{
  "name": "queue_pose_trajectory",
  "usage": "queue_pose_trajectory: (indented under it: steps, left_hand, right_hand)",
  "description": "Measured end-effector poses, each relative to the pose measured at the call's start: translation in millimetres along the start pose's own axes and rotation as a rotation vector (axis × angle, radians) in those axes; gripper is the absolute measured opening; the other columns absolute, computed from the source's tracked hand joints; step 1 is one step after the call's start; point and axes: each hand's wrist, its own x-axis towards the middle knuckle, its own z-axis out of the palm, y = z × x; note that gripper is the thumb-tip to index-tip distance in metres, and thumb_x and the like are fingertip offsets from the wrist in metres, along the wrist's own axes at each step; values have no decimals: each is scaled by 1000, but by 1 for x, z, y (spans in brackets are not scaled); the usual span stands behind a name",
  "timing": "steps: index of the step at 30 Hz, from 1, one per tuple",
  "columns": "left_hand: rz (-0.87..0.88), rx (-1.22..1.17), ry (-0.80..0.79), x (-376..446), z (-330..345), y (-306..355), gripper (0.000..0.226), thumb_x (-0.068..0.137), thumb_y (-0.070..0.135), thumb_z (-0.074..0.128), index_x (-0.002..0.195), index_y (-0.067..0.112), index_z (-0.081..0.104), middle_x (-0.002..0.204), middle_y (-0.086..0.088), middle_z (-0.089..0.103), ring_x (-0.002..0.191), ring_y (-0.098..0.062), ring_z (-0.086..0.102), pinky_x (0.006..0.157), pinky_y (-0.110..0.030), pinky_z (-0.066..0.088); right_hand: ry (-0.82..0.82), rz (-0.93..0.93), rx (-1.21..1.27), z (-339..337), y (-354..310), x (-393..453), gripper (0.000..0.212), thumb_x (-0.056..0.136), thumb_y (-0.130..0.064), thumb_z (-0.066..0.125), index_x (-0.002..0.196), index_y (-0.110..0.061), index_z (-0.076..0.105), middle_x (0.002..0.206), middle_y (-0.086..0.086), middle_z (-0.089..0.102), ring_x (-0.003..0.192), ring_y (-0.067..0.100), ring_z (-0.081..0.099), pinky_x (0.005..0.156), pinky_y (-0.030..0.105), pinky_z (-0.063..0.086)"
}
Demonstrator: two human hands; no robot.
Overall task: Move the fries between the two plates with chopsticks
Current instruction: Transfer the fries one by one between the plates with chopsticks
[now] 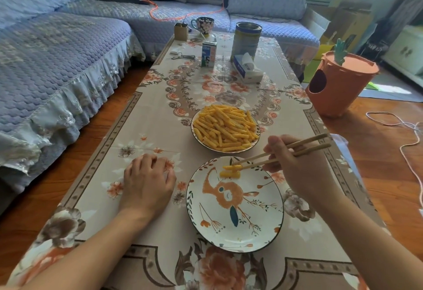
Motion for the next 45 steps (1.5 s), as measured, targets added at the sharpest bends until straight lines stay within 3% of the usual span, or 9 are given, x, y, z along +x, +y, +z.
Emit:
queue_pose_trajectory:
  steps: [4,13,19,23,26,28,33,39,45]
  left_hand:
    - [6,2,12,0,-1,1,37,93,47,38,114,27,60,120,-3,57,113,-24,47,98,-44,41]
    - [-4,2,30,1,1,1,38,91,48,38,112,27,62,118,-3,58,111,-26,48,96,-44,43]
    - [-5,-6,38,1,3,0,37,91,47,39,111,27,63,117,-2,58,111,-26,49,96,-45,43]
    - [-4,1,35,3,3,0,38,91,47,39,113,27,63,118,-2,59,111,-25,49,96,-45,43]
    - [-1,4,33,2,3,-1,37,92,48,39,113,27,61,118,-2,58,111,-24,48,97,-44,42]
    - [0,4,31,2,4,-1,37,92,48,38,114,28,61,118,-1,58,112,-24,48,97,-44,42]
    - [2,2,32,2,3,-1,36,92,48,38,112,28,61,117,-2,58,110,-25,49,96,-45,42]
    - [-5,12,20,1,2,0,38,92,47,38,113,26,62,117,-4,58,111,-27,49,97,-45,41]
    - [-7,-1,9,1,1,1,39,92,47,36,114,26,61,119,-5,57,112,-28,48,97,-47,41]
  right_hand:
    - [-18,35,40,-3,1,-1,24,99,-25,62,86,-9,74,66,10,73,57,22,74,54,26,60]
    - [141,-24,200,9,-5,31,33,94,-39,58,86,-10,71,68,8,72,63,29,74,61,36,64]
    - [156,-94,111,44,6,48,23,101,-27,61,82,-21,72,75,18,72,61,23,74,57,28,60]
    - [149,-84,46,51,10,54,27,101,-32,60,82,-17,71,72,15,72,59,20,74,61,48,63]
    - [158,-72,58,51,10,54,27,100,-36,60,81,-21,71,71,13,72,59,21,74,62,53,62]
    - [169,-69,98,48,4,52,25,99,-38,60,82,-23,70,71,10,72,59,24,74,62,52,62]
    - [163,-34,205,24,-19,36,34,99,-34,57,84,-6,69,69,15,70,58,28,73,56,34,63]
    - [-82,87,90,-12,-25,-7,42,90,-40,53,83,-1,69,67,19,69,56,29,72,53,28,61]
    - [-119,74,-18,-16,-3,-21,23,98,-23,60,84,-8,71,67,7,72,57,17,73,53,18,55]
